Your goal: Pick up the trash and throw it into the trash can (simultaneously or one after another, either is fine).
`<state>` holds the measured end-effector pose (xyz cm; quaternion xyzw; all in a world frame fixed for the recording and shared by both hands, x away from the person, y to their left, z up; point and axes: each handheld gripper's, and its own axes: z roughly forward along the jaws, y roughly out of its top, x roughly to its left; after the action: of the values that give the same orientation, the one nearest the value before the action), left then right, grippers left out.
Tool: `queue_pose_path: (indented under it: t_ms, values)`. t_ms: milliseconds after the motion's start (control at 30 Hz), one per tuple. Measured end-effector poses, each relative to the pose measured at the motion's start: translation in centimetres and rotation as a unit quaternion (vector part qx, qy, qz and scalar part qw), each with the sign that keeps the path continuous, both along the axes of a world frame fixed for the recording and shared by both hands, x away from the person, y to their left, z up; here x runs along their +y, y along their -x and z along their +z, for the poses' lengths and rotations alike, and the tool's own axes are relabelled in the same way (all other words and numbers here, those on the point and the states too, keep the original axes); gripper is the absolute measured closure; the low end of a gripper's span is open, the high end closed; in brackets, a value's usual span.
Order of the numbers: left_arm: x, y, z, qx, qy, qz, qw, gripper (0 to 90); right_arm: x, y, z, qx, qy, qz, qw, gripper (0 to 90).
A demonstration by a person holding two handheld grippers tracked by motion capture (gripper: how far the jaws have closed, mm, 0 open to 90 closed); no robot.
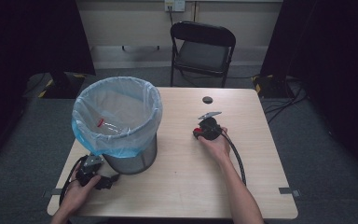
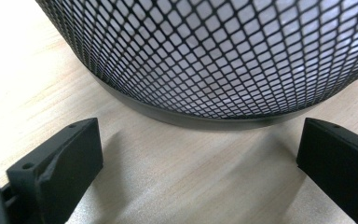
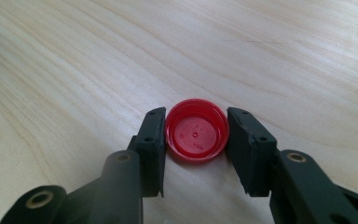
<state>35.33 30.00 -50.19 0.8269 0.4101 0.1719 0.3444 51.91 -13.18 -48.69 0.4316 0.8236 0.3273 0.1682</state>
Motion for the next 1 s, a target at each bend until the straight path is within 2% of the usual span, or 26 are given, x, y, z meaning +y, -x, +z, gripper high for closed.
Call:
queue_pose_path:
  t_ms: [233, 433, 533, 700, 1000]
  values:
    - [0.0, 0.0, 0.0, -0.001, 0.0, 0.0, 1.0, 0.0, -0.4, 0.0, 0.1, 0.01, -0.027, -0.009, 0.9995, 59.8]
    - [0.0, 0.0, 0.0, -0.001, 0.0, 0.0, 1.0, 0.0, -0.3, 0.4, 0.7, 0.005, -0.04, -0.001, 0.9992, 59.8]
    - [0.0, 0.0, 0.0, 0.0, 0.0, 0.0, 1.0, 0.0, -0.4, 0.5, 1.2, 0.003, -0.056, -0.002, 0.9984, 59.9]
    - [0.0, 0.0, 0.0, 0.0, 0.0, 0.0, 1.0, 0.0, -0.5, 0.9, 1.7, -0.003, -0.06, 0.001, 0.9982, 59.9]
    - [0.0, 0.0, 0.0, 0.0, 0.001, 0.0, 1.0, 0.0, -0.6, 2.0, 2.9, -0.016, -0.091, 0.008, 0.9957, 59.9]
